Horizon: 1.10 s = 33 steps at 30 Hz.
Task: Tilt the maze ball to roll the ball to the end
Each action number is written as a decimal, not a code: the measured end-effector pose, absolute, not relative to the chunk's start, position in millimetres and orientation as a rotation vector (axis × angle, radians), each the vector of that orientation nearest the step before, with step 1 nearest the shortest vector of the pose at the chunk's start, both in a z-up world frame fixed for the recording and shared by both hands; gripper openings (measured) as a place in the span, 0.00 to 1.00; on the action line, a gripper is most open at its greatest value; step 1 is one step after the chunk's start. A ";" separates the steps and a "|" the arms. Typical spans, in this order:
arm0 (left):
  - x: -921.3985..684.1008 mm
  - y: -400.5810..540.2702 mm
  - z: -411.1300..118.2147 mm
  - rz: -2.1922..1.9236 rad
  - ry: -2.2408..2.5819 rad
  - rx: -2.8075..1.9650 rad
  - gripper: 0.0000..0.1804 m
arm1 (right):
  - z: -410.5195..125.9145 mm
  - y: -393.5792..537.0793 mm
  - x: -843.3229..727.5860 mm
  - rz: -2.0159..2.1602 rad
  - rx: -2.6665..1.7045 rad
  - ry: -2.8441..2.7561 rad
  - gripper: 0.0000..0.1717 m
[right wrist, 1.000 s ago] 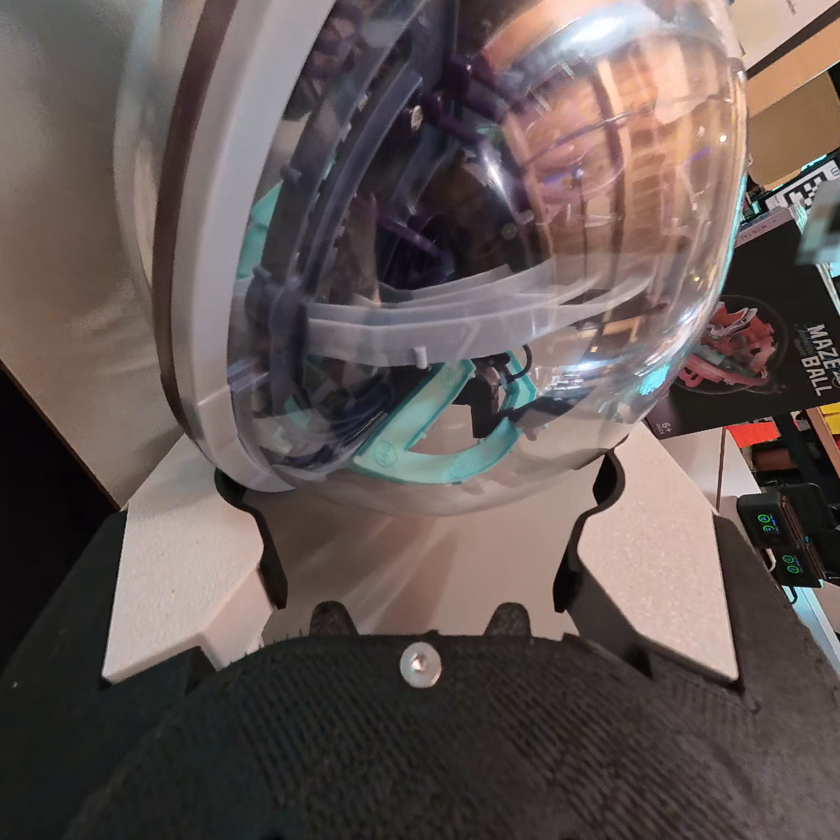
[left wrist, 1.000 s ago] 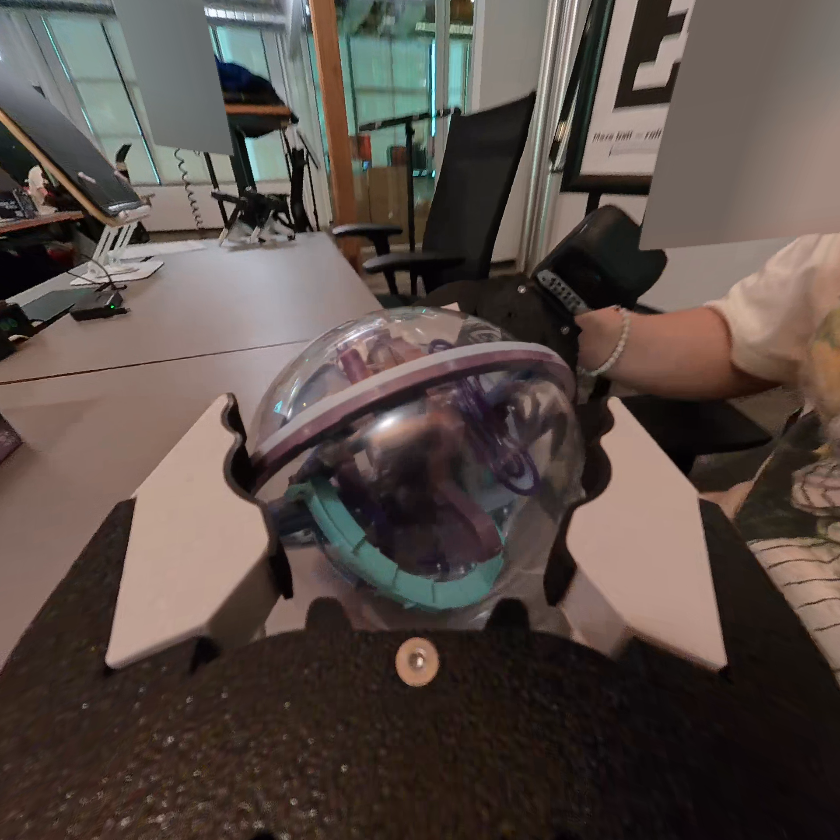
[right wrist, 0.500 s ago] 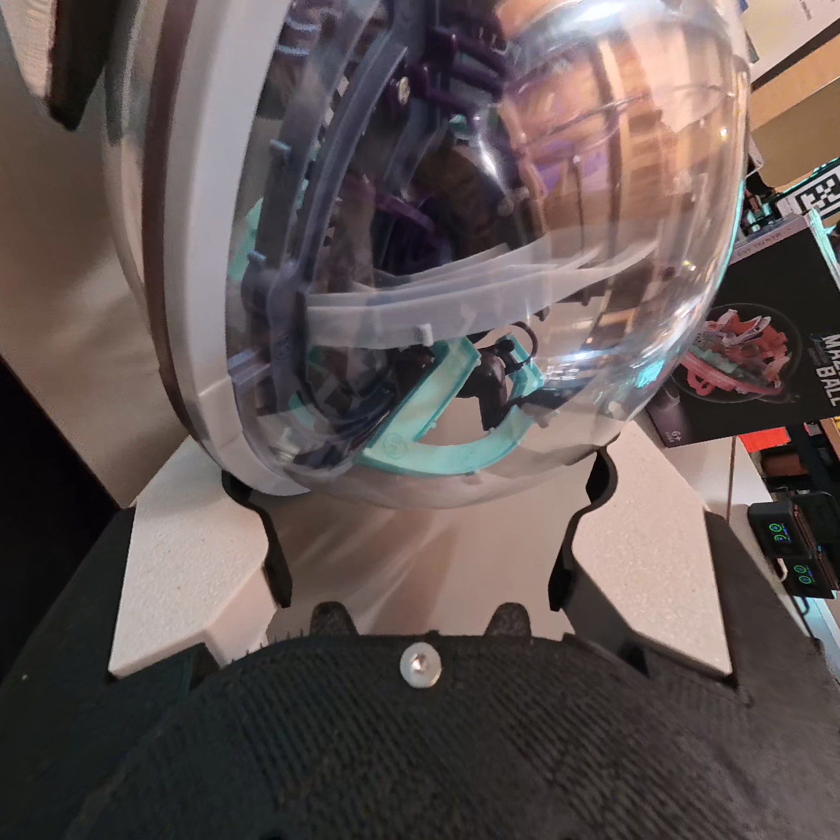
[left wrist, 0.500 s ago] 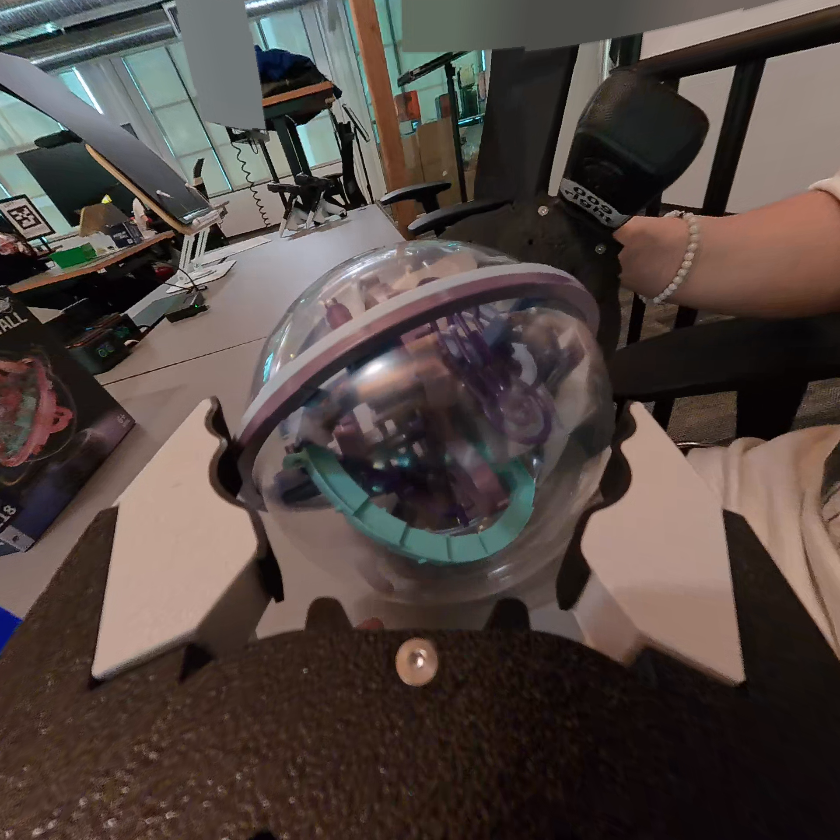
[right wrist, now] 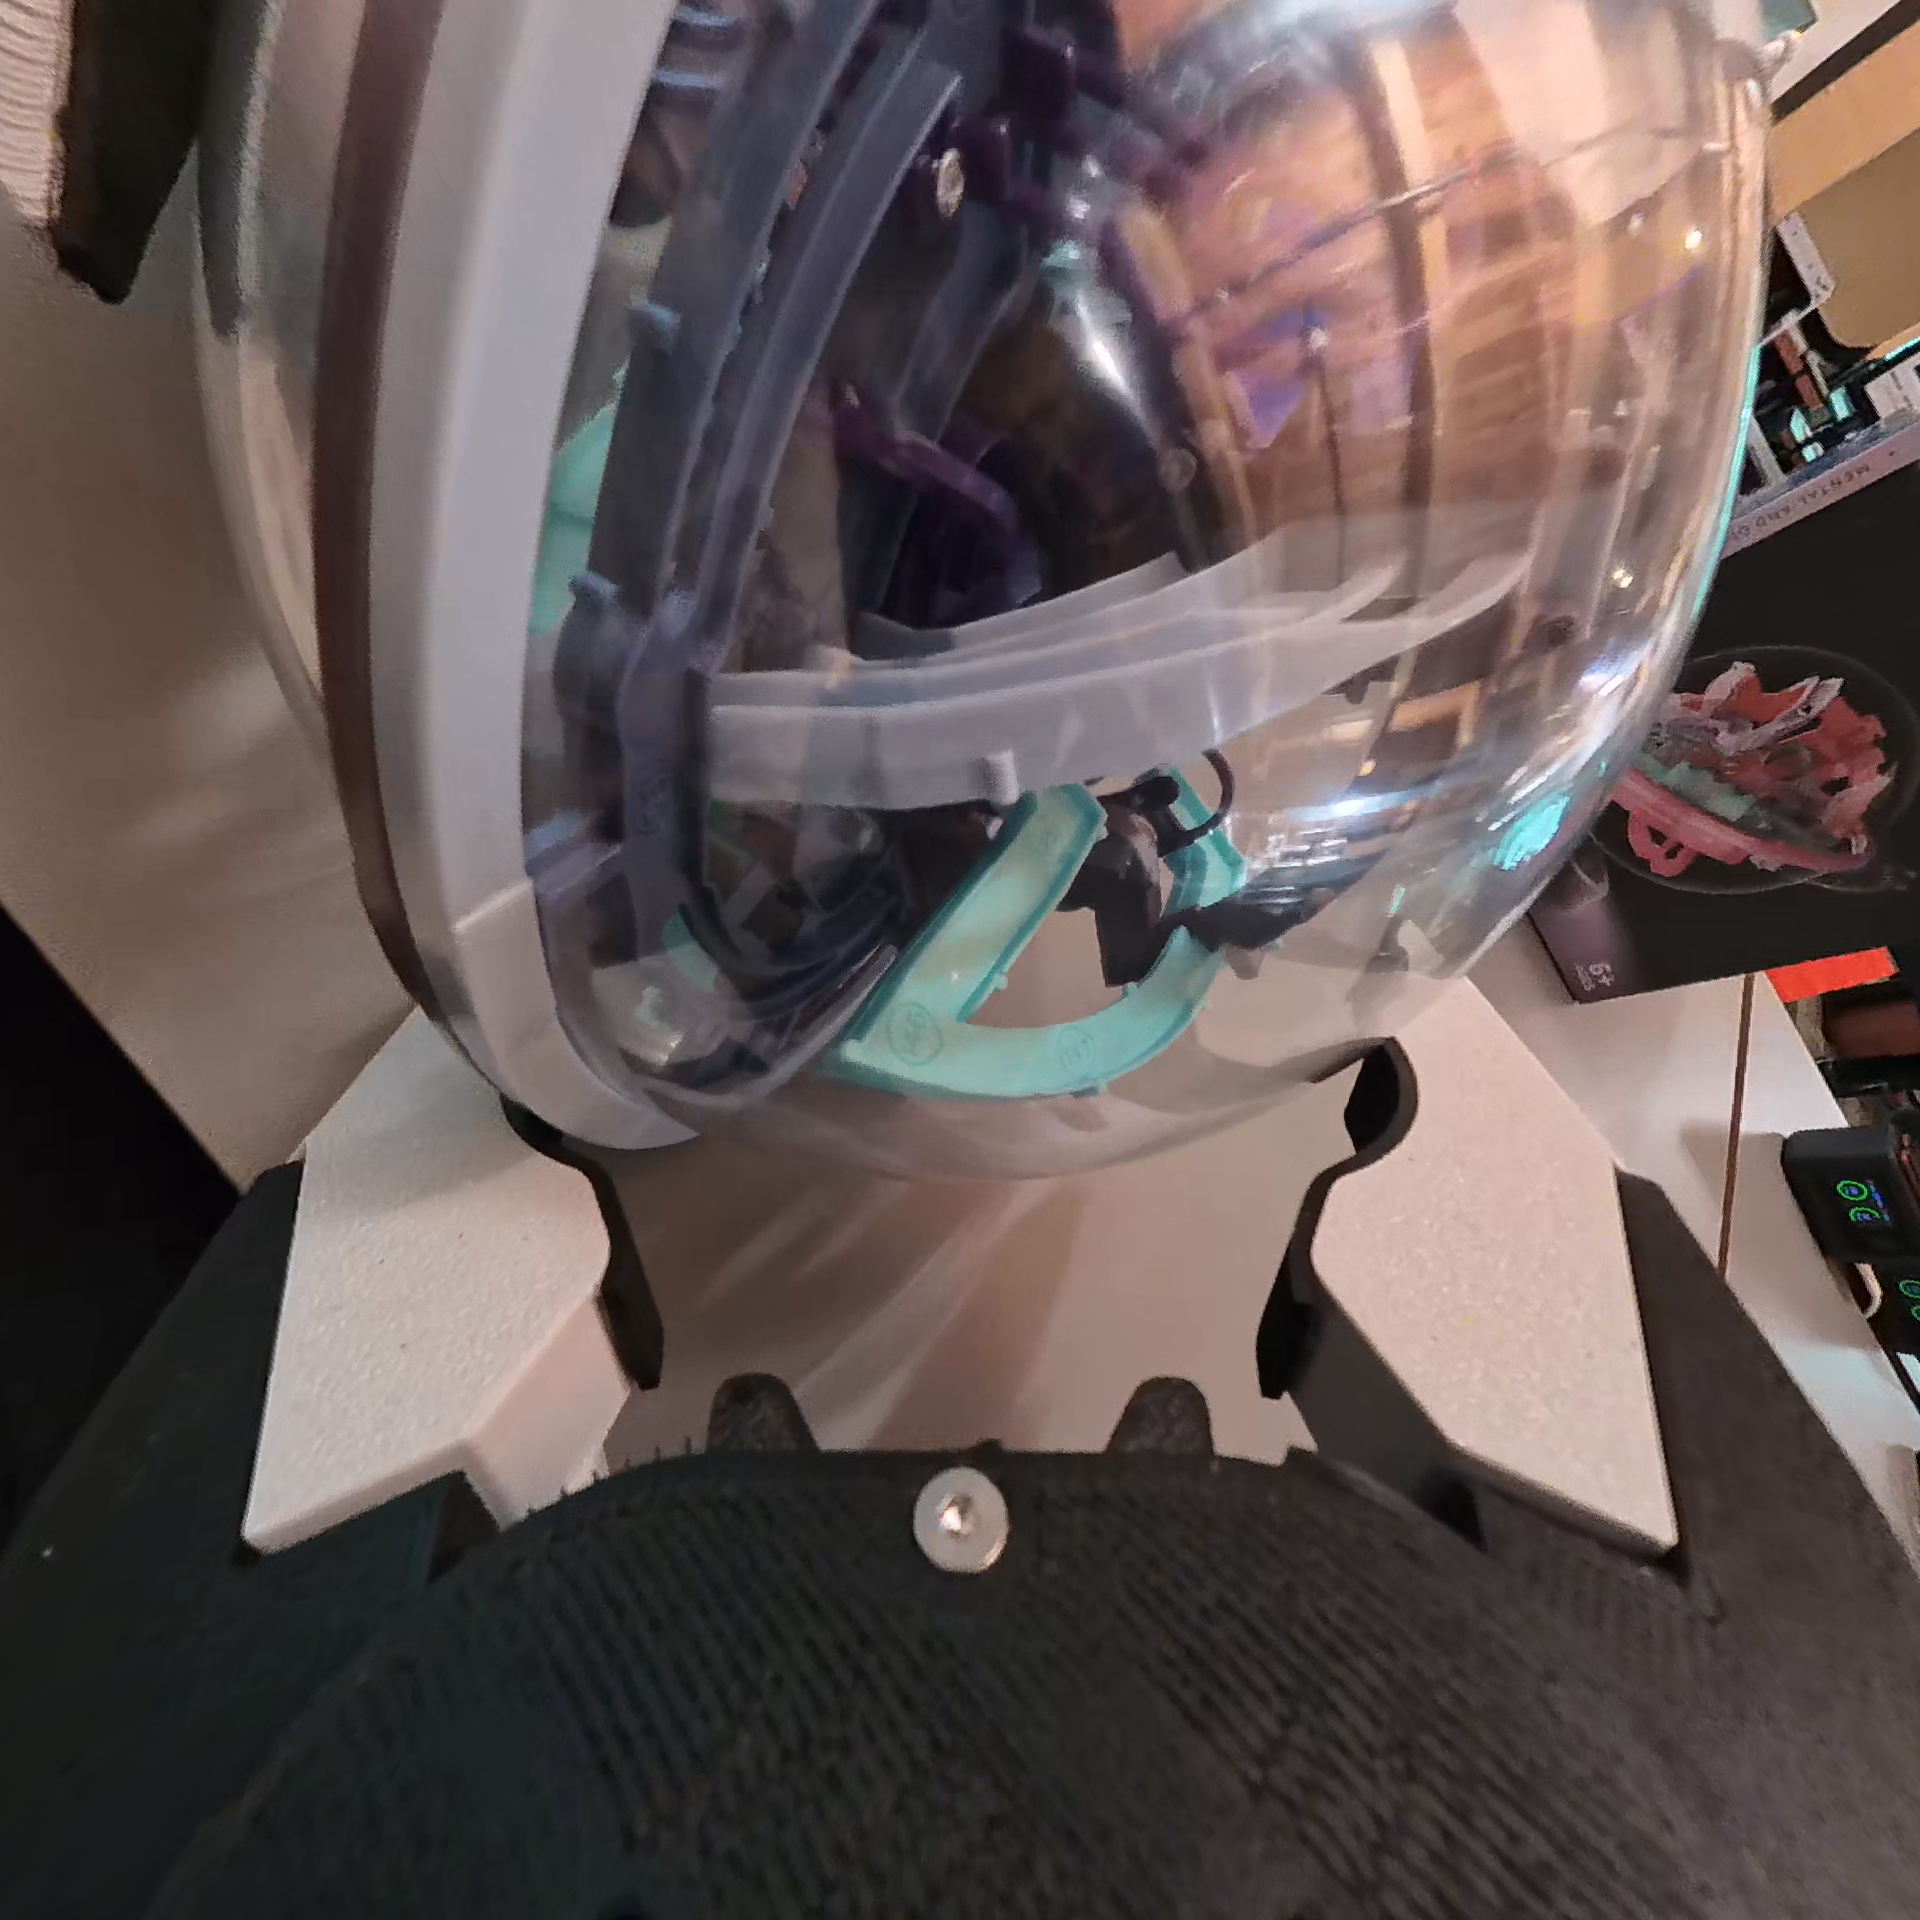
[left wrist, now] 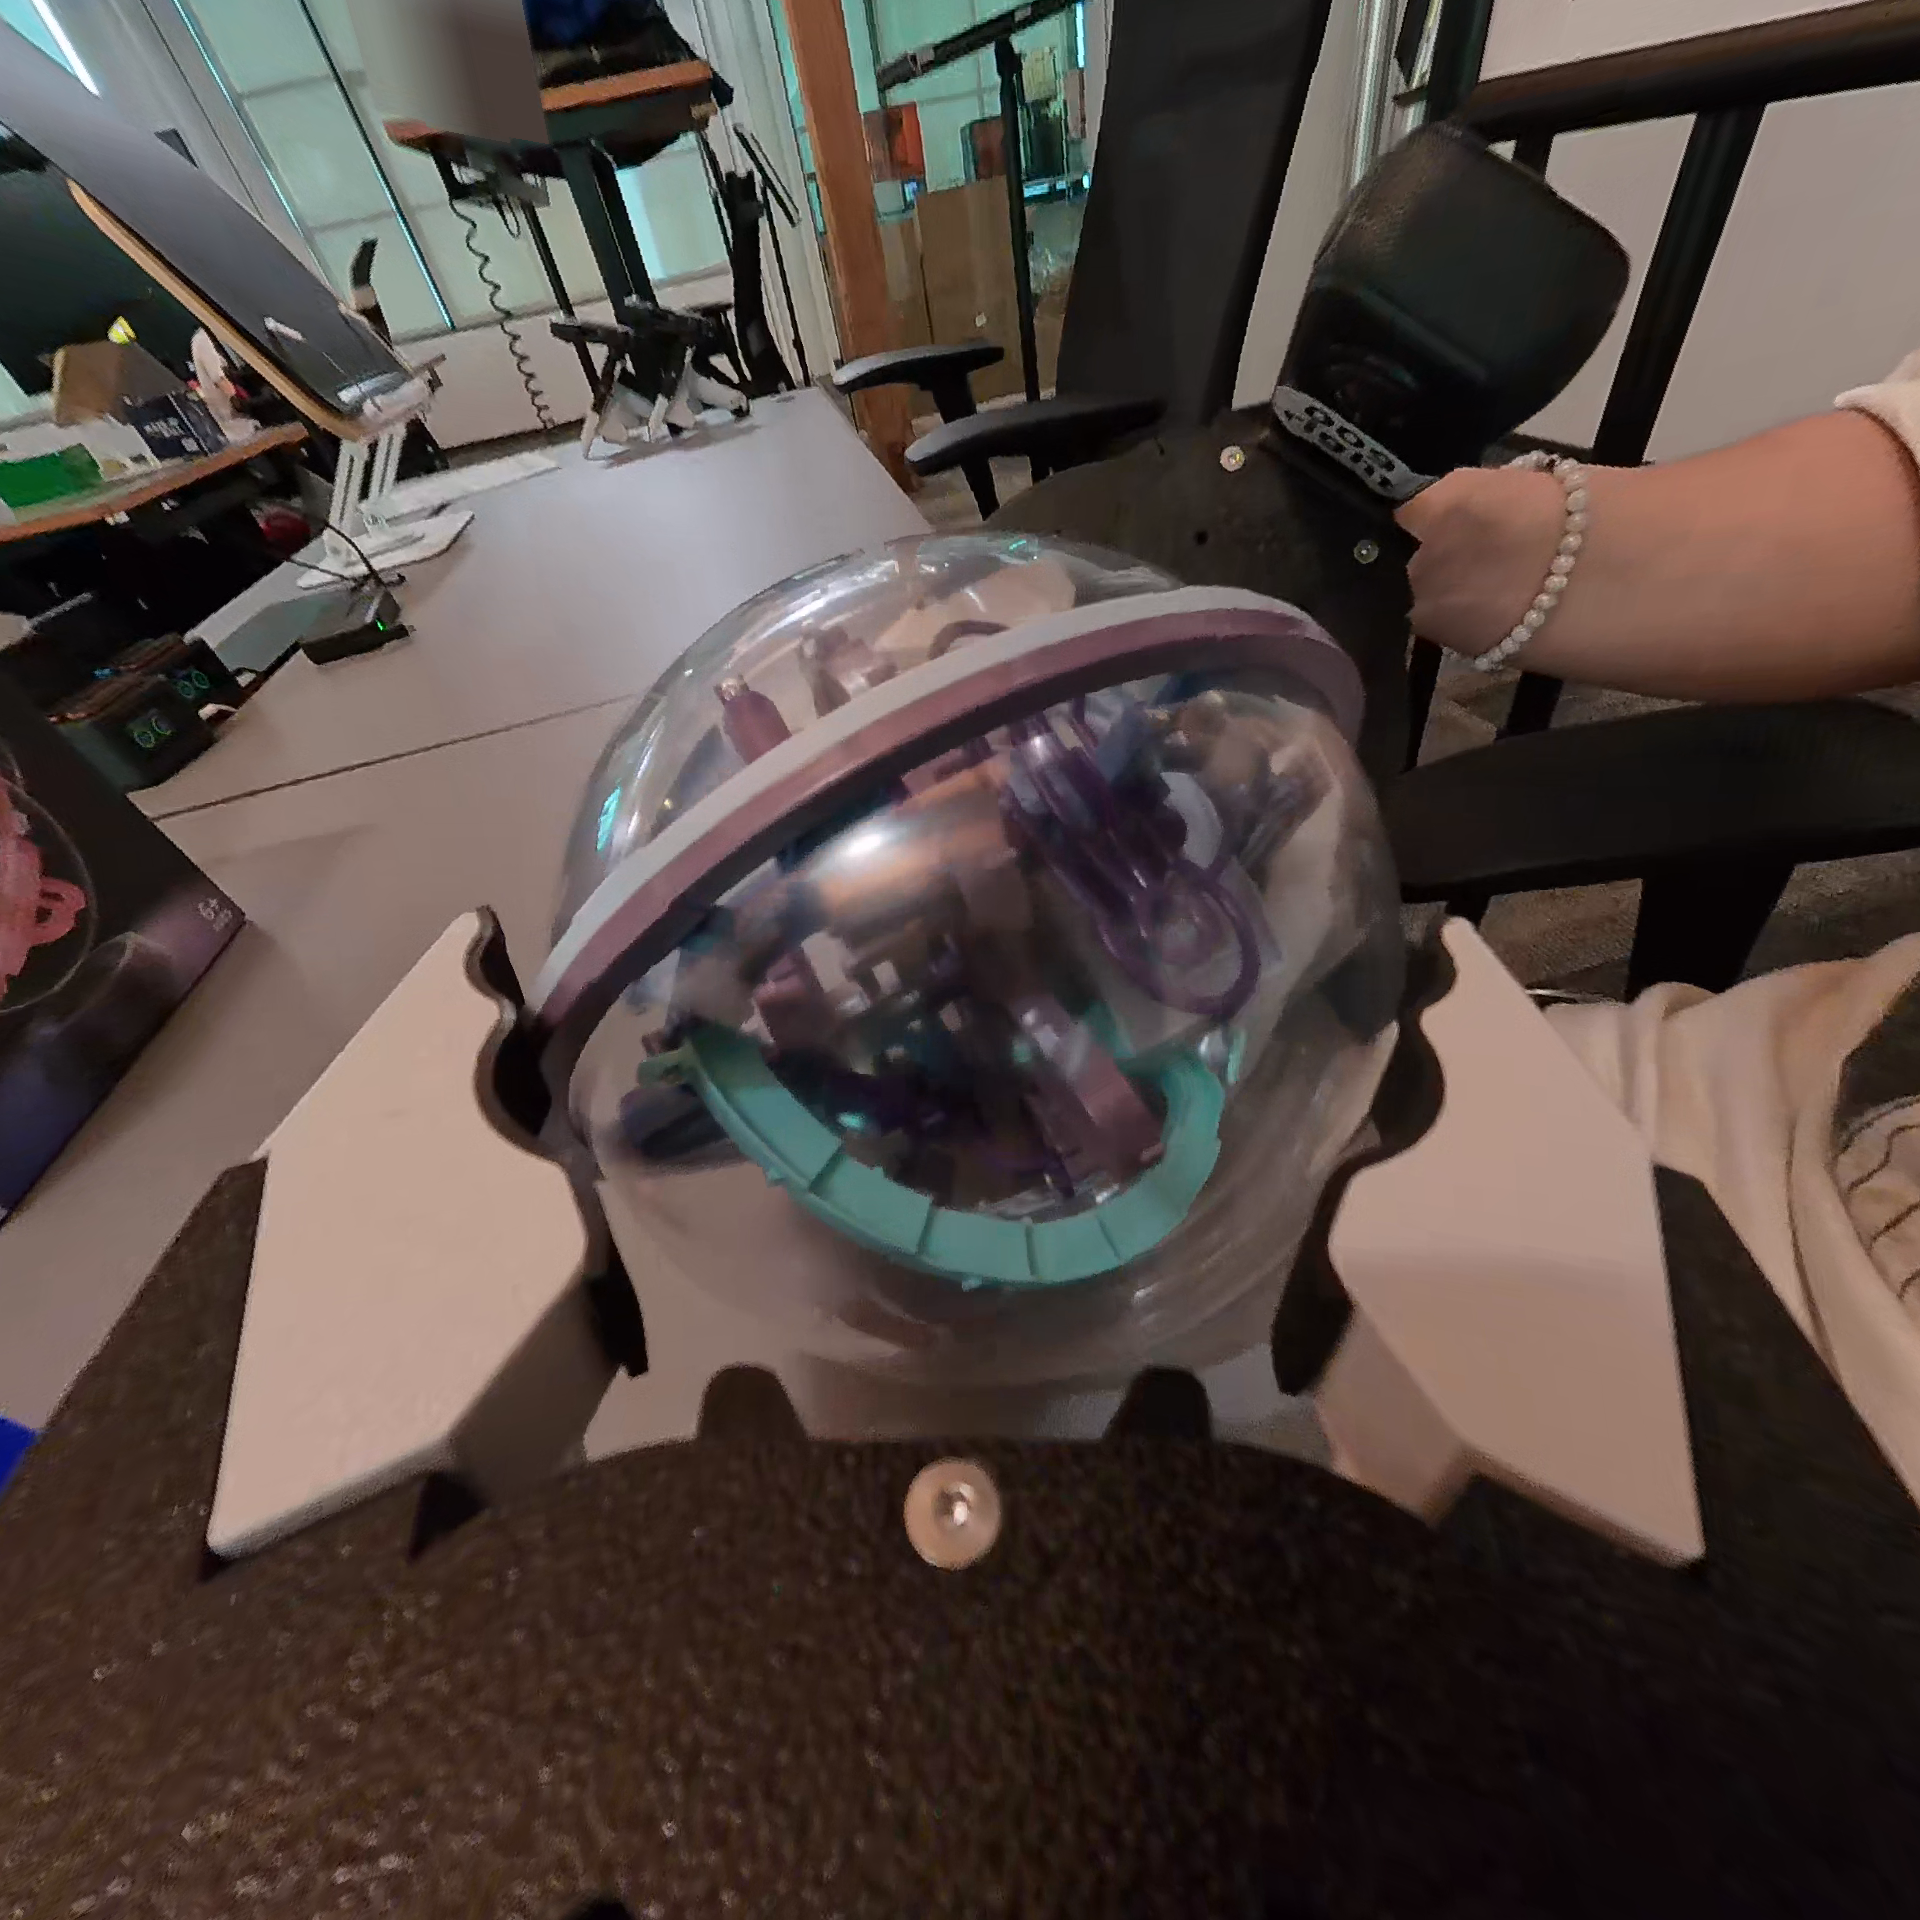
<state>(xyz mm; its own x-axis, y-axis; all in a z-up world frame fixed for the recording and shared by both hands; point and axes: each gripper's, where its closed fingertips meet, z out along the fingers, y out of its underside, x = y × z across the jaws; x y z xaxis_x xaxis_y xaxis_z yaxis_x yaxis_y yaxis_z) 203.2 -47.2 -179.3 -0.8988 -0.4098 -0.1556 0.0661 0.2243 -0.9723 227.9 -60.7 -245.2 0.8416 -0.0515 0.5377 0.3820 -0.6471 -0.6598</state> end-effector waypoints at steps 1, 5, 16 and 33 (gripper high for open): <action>203.9 -45.9 -180.6 -1.706 2.144 -0.329 0.87 | -245.3 -60.2 228.7 -0.667 -2.190 -0.243 0.87; 207.1 -42.3 -182.3 -1.718 2.174 -0.370 0.87 | -245.6 -57.6 231.9 -0.662 -2.199 -0.253 0.87; 212.6 -33.9 -186.4 -1.732 2.253 -0.440 0.87 | -249.8 -50.8 235.7 -0.602 -2.208 -0.222 0.87; 209.7 5.4 -202.0 -1.562 2.319 -0.604 0.87 | -244.9 -24.4 241.4 -0.633 -2.340 -0.444 0.84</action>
